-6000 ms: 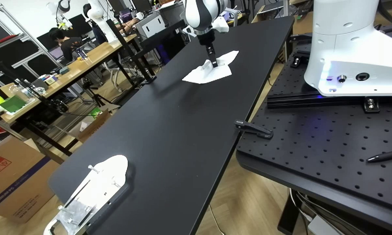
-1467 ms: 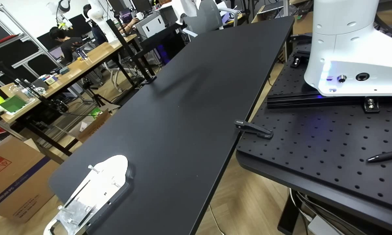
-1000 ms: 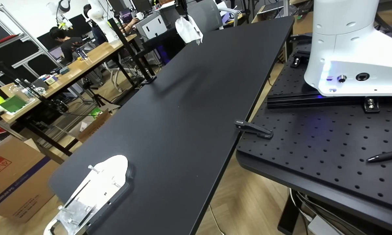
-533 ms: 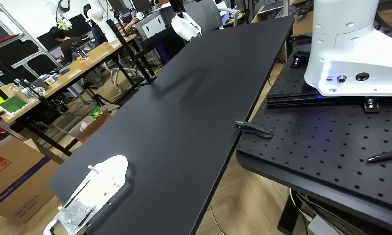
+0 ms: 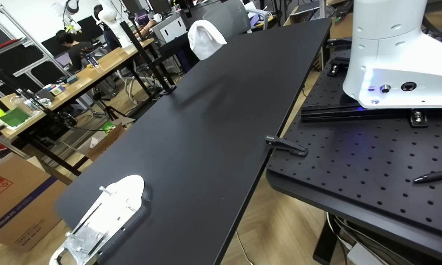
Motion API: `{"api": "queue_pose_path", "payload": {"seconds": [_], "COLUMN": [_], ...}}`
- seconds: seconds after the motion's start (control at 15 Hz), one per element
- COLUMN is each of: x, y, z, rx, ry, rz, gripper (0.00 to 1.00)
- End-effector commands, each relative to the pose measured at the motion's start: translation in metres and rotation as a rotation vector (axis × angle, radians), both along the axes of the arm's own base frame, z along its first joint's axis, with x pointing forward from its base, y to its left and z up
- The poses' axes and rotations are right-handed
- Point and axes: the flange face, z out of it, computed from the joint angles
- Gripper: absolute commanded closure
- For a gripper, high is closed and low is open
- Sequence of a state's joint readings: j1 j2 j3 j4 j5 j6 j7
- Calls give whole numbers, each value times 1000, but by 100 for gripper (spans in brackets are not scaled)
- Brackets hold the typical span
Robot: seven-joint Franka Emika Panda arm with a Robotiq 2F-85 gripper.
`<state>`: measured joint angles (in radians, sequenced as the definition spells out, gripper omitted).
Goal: Put the cloth on the black rod
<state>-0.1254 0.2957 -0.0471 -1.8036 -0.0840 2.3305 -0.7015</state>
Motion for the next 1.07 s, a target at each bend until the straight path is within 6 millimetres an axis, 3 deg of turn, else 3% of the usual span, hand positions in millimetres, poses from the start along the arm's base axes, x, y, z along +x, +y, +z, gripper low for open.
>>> {"api": "queue_pose_path", "payload": {"seconds": [0.0, 0.33, 0.67, 0.73, 1.0], "x": [-12, -26, -42, -28, -34], "y": [3, 8, 25, 17, 24], "z": [30, 47, 39, 38, 32], "rx": [-12, -19, -12, -8, -5], "ry": [-12, 32, 81, 70, 85], "rz": [-40, -73, -38, -29, -18], "gripper": [1, 0, 0, 0, 0]}}
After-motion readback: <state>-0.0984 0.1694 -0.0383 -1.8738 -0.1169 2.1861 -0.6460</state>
